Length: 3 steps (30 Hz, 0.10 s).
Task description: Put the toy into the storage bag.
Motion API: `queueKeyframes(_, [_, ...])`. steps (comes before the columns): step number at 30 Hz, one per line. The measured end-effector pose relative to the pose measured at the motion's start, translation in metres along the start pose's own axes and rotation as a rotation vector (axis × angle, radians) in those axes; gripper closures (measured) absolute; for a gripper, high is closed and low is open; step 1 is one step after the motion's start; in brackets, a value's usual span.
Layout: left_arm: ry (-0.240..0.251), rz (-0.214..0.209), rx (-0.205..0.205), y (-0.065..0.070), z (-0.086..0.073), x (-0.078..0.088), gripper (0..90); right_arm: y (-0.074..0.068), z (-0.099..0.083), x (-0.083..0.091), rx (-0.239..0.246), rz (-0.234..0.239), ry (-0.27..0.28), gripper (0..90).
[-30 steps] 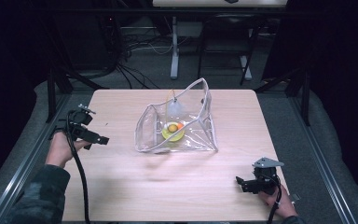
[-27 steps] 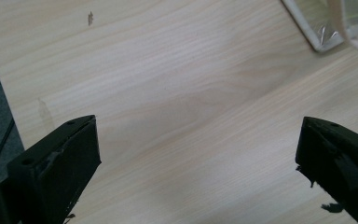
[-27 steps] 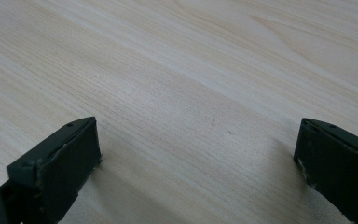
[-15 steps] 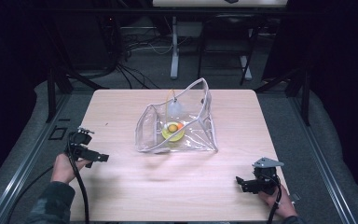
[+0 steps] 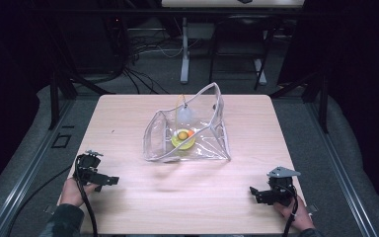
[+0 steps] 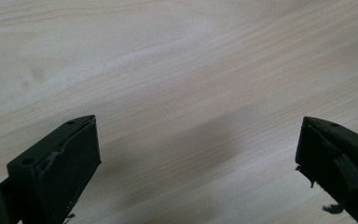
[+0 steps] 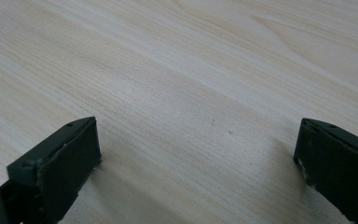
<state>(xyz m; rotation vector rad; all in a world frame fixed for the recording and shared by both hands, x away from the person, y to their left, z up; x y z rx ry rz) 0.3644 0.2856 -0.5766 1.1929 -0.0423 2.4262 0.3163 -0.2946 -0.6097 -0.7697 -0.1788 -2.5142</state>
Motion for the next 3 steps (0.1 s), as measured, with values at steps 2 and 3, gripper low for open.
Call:
queueKeyframes(2, [-0.009,-0.001,-0.004,0.0000,-0.0030,-0.0024,0.0,0.0000,0.0000,0.0000,0.000,0.000,0.000,0.0])
queueKeyframes(3, [-0.014,0.004,-0.009,-0.0001,-0.0048,-0.0039,0.0,0.0000,0.0000,0.0000,0.000,0.000,0.000,0.0])
Point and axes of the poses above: each handheld gripper's, and its own axes: x roughly backward along the jaws, z roughly out of its top, y roughly to its right, the point moved 3 cm from there along -x, roughly forward along the jaws, and after that the axes turned 12 degrees about y, right-handed, at the moved point
